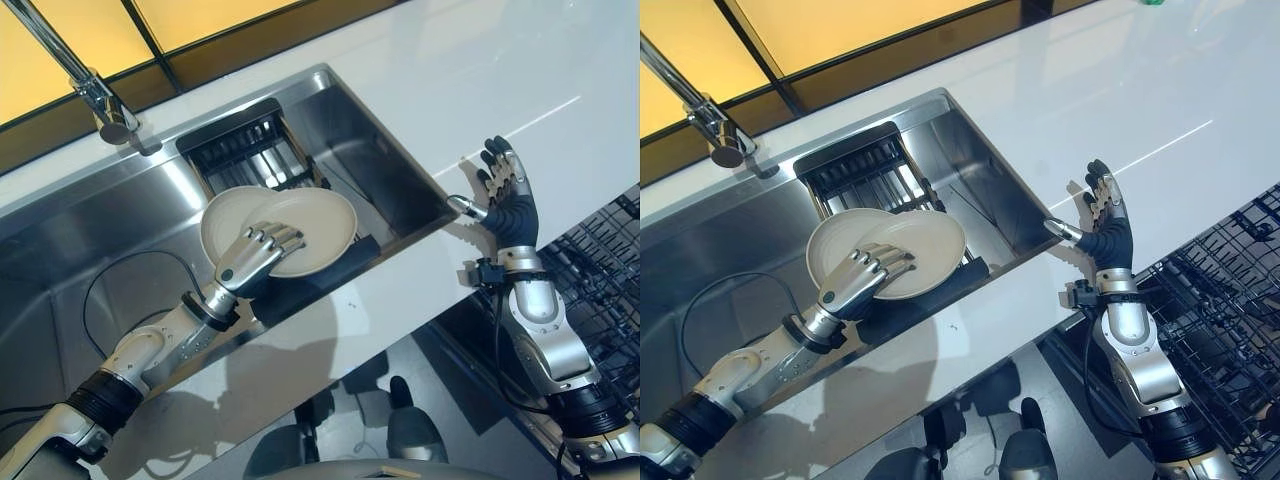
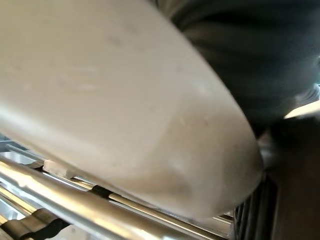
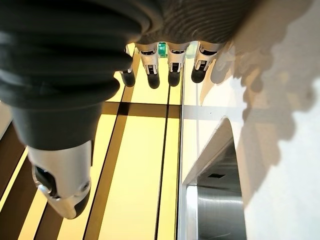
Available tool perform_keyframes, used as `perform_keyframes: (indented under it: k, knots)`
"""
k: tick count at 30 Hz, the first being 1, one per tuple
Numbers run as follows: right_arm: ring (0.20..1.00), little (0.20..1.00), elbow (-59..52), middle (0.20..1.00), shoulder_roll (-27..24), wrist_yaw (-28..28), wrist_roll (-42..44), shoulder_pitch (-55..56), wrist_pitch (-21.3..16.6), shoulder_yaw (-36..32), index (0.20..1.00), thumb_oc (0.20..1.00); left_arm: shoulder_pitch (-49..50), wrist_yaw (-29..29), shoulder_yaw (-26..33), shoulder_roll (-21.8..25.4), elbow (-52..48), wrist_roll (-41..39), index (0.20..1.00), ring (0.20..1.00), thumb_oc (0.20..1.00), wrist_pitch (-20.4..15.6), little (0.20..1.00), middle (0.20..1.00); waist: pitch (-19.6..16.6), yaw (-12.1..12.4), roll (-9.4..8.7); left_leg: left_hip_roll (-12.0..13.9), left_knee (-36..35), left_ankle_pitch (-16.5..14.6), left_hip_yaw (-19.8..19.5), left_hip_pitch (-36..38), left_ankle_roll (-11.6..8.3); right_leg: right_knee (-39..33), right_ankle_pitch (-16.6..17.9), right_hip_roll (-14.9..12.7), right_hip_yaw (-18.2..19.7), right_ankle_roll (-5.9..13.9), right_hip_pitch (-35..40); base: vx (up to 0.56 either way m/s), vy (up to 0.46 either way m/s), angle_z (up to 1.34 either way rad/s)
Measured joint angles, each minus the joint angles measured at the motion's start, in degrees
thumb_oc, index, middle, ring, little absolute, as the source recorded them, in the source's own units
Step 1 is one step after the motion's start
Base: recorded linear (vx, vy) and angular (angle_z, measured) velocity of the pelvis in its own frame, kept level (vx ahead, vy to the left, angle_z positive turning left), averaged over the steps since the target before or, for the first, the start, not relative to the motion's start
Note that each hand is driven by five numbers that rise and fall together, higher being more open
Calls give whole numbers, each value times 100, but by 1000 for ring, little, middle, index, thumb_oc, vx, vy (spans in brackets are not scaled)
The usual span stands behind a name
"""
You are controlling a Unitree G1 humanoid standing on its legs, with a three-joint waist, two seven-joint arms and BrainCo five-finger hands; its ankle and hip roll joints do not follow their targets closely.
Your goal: Pick up plates and place into dishwasher.
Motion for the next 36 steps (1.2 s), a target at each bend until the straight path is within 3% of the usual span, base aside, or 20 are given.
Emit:
perform_keyframes:
  k: [15, 20, 26, 28, 36]
  knots:
    - [1000, 1000, 29, 1000, 88, 21, 4, 32, 29, 5, 1000, 1000, 56, 135, 50, -162, -8, 50, 200, 200, 200, -43, 200, 200, -1, 27, 0, 9, -14, 4, -14, 111, 2, -15, 1, 10, -13, -2, 123, 18, -8, 1]
    - [1000, 1000, 26, 1000, 114, 41, 0, 158, 35, -11, 1000, 1000, 431, 218, 499, -265, -161, -118, 200, 200, 200, -183, 200, 200, -13, 85, -12, 21, -48, 4, -72, 217, -1, -101, 9, 15, -79, -8, 291, 30, -38, 5]
    - [1000, 1000, -54, 1000, 233, -15, -97, 472, 52, -326, 1000, 1000, 831, -122, 2210, -1079, -1005, -2137, 200, 200, 200, -261, 200, 200, -153, 350, -186, 35, -53, 15, -160, 221, -17, -186, 26, 31, -169, -33, 383, -8, -51, 8]
    - [1000, 1000, -124, 1000, 325, 4, -153, 478, 52, -412, 1000, 1000, 825, -196, 2545, -1126, -1261, -2606, 200, 200, 200, -348, 200, 200, -289, 401, -257, 30, -66, 24, -234, 205, -30, -232, 30, 30, -247, -38, 421, -25, -44, 15]
    - [1000, 1000, -326, 1000, 306, 282, -234, 386, 48, -474, 1000, 1000, 729, -712, 2639, -1125, -1704, -3529, 200, 200, 200, -487, 200, 200, -621, 631, -394, 17, -86, 27, -299, 247, -35, -322, 33, 20, -316, -44, 545, -15, -9, 6]
